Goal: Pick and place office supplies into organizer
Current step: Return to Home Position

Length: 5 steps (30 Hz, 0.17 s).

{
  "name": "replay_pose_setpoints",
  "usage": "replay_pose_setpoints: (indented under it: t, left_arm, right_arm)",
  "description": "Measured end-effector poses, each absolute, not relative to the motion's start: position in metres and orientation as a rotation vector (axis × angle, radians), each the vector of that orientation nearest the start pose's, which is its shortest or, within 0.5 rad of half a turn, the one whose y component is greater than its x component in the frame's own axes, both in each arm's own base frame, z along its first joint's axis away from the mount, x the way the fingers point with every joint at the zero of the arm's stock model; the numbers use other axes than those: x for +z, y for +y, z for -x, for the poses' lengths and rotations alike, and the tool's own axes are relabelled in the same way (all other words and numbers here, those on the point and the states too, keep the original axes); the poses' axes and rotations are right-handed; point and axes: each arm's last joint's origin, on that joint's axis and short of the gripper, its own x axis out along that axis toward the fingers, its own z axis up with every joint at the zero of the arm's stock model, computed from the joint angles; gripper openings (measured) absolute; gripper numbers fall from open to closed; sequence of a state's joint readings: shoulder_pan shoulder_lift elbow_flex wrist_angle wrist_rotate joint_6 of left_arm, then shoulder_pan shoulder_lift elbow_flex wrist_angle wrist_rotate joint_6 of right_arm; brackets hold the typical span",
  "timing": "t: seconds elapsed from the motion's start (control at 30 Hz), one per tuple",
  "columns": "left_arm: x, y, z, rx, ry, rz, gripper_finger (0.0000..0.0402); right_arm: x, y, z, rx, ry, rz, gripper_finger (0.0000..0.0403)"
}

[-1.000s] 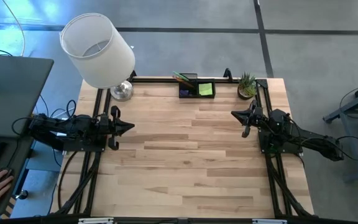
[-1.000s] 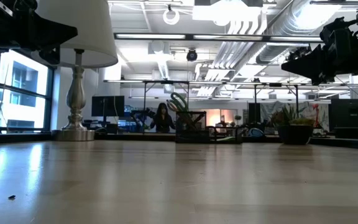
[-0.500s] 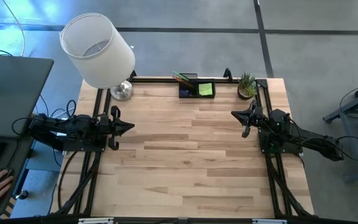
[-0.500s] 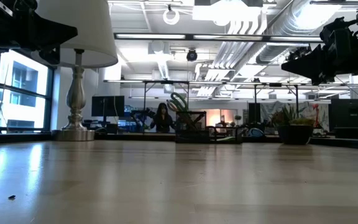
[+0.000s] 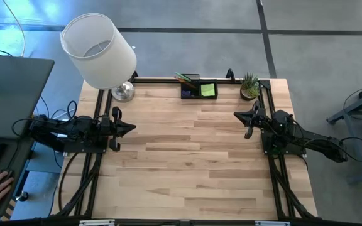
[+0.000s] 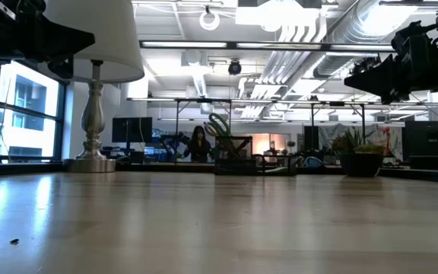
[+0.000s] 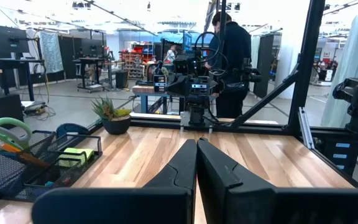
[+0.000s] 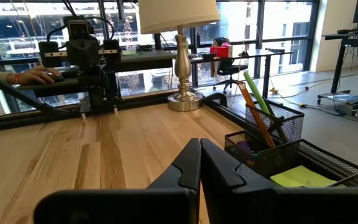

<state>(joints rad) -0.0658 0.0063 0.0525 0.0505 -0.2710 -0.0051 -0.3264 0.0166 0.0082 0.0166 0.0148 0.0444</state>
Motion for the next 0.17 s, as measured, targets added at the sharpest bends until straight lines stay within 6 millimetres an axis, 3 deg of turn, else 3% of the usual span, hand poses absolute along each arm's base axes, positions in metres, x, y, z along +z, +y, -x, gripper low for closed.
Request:
replay_pose_setpoints:
  t: [0.17]
  left_arm:
    - [0.1856, 0.0016, -0.0935, 0.205, -0.096, 0.021, 0.0001]
  right_arm:
    - [0.1666, -0.0319, -0.0929, -0.341, -0.016, -0.043, 0.0]
